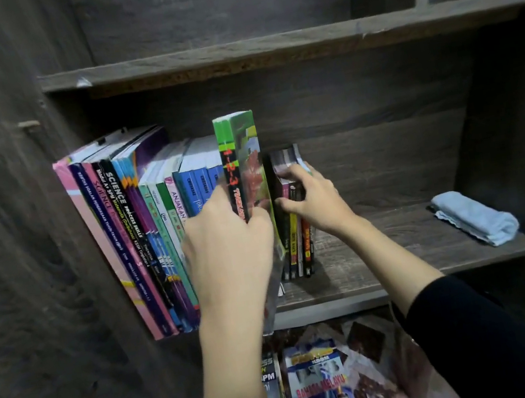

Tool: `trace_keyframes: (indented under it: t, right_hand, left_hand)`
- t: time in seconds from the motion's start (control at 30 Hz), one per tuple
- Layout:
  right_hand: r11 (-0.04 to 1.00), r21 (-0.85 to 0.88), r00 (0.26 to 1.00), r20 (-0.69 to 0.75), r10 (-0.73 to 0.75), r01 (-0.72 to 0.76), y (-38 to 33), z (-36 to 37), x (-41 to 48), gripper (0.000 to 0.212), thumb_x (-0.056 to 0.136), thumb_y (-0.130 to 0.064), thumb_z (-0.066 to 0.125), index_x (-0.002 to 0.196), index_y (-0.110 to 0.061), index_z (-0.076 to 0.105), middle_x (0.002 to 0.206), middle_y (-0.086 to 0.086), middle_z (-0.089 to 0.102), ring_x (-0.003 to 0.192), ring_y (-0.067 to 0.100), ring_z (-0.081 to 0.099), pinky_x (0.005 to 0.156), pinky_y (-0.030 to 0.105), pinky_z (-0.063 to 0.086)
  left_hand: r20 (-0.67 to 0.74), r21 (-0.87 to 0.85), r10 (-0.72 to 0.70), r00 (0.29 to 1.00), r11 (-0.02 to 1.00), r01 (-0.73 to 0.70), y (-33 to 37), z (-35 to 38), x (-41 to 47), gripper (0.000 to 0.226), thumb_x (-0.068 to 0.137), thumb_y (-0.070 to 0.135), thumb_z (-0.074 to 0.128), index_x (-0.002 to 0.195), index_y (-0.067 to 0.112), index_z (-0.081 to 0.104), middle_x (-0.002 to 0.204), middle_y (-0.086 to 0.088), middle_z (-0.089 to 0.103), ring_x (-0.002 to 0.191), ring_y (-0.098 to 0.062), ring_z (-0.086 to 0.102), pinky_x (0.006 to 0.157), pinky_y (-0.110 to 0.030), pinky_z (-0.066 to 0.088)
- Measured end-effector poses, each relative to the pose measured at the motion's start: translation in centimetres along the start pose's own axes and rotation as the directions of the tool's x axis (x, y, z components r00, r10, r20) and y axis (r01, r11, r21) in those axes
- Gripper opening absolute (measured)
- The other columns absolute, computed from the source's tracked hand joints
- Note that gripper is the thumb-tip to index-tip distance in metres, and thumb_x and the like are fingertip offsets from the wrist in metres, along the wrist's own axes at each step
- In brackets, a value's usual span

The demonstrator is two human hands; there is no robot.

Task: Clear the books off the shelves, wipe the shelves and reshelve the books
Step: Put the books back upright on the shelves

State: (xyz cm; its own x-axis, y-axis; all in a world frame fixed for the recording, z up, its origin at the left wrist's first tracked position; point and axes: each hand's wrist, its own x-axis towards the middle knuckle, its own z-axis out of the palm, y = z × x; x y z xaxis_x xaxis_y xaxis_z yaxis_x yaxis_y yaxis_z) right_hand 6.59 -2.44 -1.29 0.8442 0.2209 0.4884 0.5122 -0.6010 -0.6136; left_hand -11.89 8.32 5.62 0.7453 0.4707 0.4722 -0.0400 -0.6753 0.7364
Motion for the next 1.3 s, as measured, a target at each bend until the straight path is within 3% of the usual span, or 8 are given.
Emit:
trace_keyframes:
  t: [0.13, 0.4, 0.53, 0.67, 0.83, 0.97, 1.1, 1.3]
  right_hand:
    - [1.0, 0.0, 1.0, 0.008, -0.002, 0.002, 0.3, 0.1, 0.0, 0.04, 0.082, -0.032, 0.066, 0.12, -0.031, 0.052, 0.142, 0.012, 0.047, 0.136, 0.028, 0.036, 0.103, 0.048, 0.037]
    - [1.0, 0.03, 1.0, -0.016, 0.005, -0.004, 0.7, -0.4, -0.4, 0.042, 0.083, -0.031, 0.066, 0.123, -0.03, 0.052, 0.14, 0.006, 0.049, 0.138, 0.026, 0.033, 0.103, 0.047, 0.036]
    - [0.999, 0.032, 1.0, -0.02, -0.003, 0.003, 0.8, -0.5, -0.5, 0.042, 0.085, -0.034, 0.066, 0.124, -0.03, 0.052, 0.14, 0.005, 0.048, 0.138, 0.024, 0.033, 0.104, 0.047, 0.035]
    - [1.0, 0.024, 1.0, -0.023, 0.005, -0.005, 0.8, -0.5, -0.6, 0.042, 0.086, -0.035, 0.065, 0.124, -0.031, 0.05, 0.142, 0.007, 0.045, 0.138, 0.025, 0.032, 0.104, 0.047, 0.036]
    - [1.0, 0.019, 0.999, -0.034, -0.001, 0.002, 0.4, -0.6, -0.9, 0.042, 0.087, -0.034, 0.064, 0.126, -0.031, 0.05, 0.142, 0.007, 0.045, 0.138, 0.027, 0.033, 0.104, 0.049, 0.036]
    - [0.999, 0.031, 0.999, -0.033, -0.014, 0.015, 0.5, -0.6, -1.0, 0.042, 0.087, -0.032, 0.064, 0.126, -0.03, 0.05, 0.142, 0.005, 0.046, 0.139, 0.025, 0.031, 0.105, 0.052, 0.035]
    - [0.999, 0.035, 1.0, -0.02, -0.013, 0.014, 0.6, -0.5, -0.7, 0.044, 0.086, -0.034, 0.064, 0.127, -0.033, 0.049, 0.145, 0.008, 0.042, 0.138, 0.025, 0.033, 0.106, 0.052, 0.035]
    - [0.999, 0.038, 0.998, 0.043, -0.039, 0.037, 0.2, -0.3, -0.1, 0.043, 0.086, -0.034, 0.064, 0.128, -0.034, 0.05, 0.148, 0.005, 0.04, 0.135, 0.025, 0.038, 0.106, 0.052, 0.033]
  left_hand:
    - [-0.005, -0.003, 0.034, 0.999, 0.999, -0.034, 0.4, 0.4, -0.2, 0.01, 0.086, 0.026, 0.063, 0.084, 0.017, 0.059, 0.071, 0.003, 0.059, 0.063, -0.011, 0.05, 0.058, -0.029, 0.036]
    - [-0.038, 0.0, 0.033, 0.999, 0.999, -0.033, -0.4, 2.7, 0.3, 0.013, 0.087, 0.026, 0.061, 0.087, 0.014, 0.058, 0.073, -0.003, 0.059, 0.073, -0.027, 0.053, 0.068, -0.034, 0.042]
    - [-0.074, 0.018, 0.005, 0.997, 1.0, -0.004, -1.3, 4.7, 0.9, 0.018, 0.09, 0.025, 0.057, 0.098, 0.009, 0.059, 0.087, -0.011, 0.063, 0.084, -0.032, 0.055, 0.071, -0.035, 0.042]
    - [-0.098, 0.052, 0.032, 0.995, 0.998, -0.027, -2.3, 6.8, 0.8, 0.025, 0.093, 0.025, 0.053, 0.113, 0.011, 0.059, 0.087, -0.012, 0.066, 0.078, -0.028, 0.057, 0.067, -0.027, 0.033]
    - [-0.059, 0.062, 0.045, 0.997, 0.997, -0.041, -4.3, 10.2, 0.3, 0.044, 0.094, 0.025, 0.051, 0.138, 0.02, 0.047, 0.077, -0.003, 0.055, 0.064, -0.014, 0.045, 0.061, -0.028, 0.041]
    - [-0.023, 0.084, 0.013, 1.0, 0.996, -0.011, -6.3, 12.0, 0.5, 0.044, 0.095, 0.028, 0.049, 0.137, 0.018, 0.046, 0.091, -0.013, 0.066, 0.067, -0.02, 0.057, 0.062, -0.031, 0.048]
    - [-0.001, 0.066, -0.002, 1.0, 0.998, 0.002, -6.6, 13.0, 0.2, 0.044, 0.097, 0.026, 0.048, 0.138, 0.014, 0.039, 0.078, -0.004, 0.059, 0.059, -0.013, 0.046, 0.051, -0.02, 0.035]
    - [0.075, 0.005, -0.063, 0.995, 0.998, 0.063, -6.9, 13.3, 0.1, 0.051, 0.09, 0.043, 0.057, 0.122, 0.009, 0.035, 0.091, -0.011, 0.062, 0.069, -0.023, 0.055, 0.057, -0.032, 0.042]
